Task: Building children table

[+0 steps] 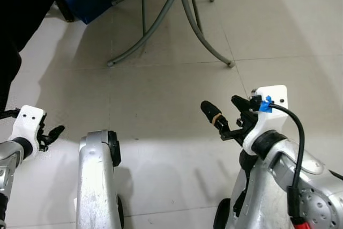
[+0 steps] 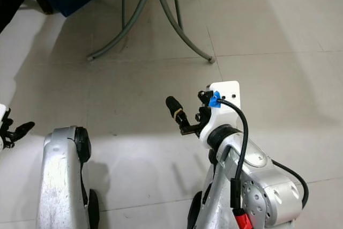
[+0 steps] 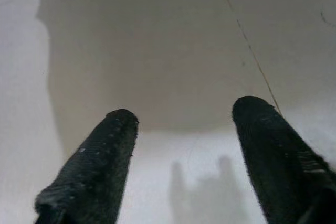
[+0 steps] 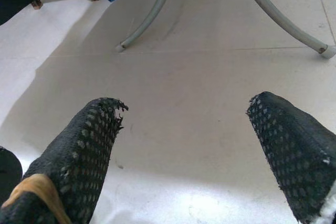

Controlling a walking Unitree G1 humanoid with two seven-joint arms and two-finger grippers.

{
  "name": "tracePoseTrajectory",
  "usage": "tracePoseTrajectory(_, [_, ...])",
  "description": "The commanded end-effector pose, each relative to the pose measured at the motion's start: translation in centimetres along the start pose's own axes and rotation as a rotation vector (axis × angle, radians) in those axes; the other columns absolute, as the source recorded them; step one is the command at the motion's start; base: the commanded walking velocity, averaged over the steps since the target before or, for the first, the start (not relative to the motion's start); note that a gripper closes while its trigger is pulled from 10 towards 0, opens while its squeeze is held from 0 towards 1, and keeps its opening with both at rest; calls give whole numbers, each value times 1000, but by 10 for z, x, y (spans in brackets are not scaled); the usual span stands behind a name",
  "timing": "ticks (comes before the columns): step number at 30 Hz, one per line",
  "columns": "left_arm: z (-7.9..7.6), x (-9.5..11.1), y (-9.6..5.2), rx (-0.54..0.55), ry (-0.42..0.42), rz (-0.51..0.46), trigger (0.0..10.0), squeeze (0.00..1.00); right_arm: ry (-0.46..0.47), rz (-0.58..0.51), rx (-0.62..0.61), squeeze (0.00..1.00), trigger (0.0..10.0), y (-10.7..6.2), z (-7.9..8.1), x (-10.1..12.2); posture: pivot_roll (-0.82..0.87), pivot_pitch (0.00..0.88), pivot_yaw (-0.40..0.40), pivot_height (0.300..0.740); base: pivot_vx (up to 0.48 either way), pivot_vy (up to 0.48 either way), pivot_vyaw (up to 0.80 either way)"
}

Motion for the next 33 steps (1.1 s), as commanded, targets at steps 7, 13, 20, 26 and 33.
tracePoseTrajectory(7, [16, -80, -18, 75, 76, 323, 10000, 1000, 19, 61, 18, 0, 10000, -9, 3, -11, -51, 408, -21, 300, 0, 0, 0])
tracePoseTrajectory(13, [19, -133, -41, 112, 133, 546, 10000, 1000, 26, 90, 23, 0, 10000, -15, 3, -14, -72, 433, -26, 300, 0, 0, 0])
tracePoseTrajectory(20, [3, -183, -68, 61, 35, 772, 10000, 1000, 36, 114, 43, 0, 10000, -22, 7, -17, -102, 470, -41, 300, 0, 0, 0])
tracePoseTrajectory(26, [-10, -201, -81, 3, -59, 873, 10000, 1000, 42, 124, 60, 0, 10000, -24, 10, -17, -104, 479, -45, 300, 0, 0, 0])
tracePoseTrajectory(33, [-36, -223, -103, -136, -257, 1024, 10000, 820, 55, 141, 105, 0, 10000, -23, 16, -17, -111, 506, -58, 300, 0, 0, 0])
Point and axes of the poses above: a point about 5 cm out from each wrist's last joint towards the gripper, its own y axis pointing out of the wrist towards the gripper, its own x axis along the axis of the wrist's last joint, z = x × y, the point moved 2 cm from there along y, pointing out of the wrist towards the gripper, and after that the axes turned 4 degrees about -y, right-handed, at the moved point
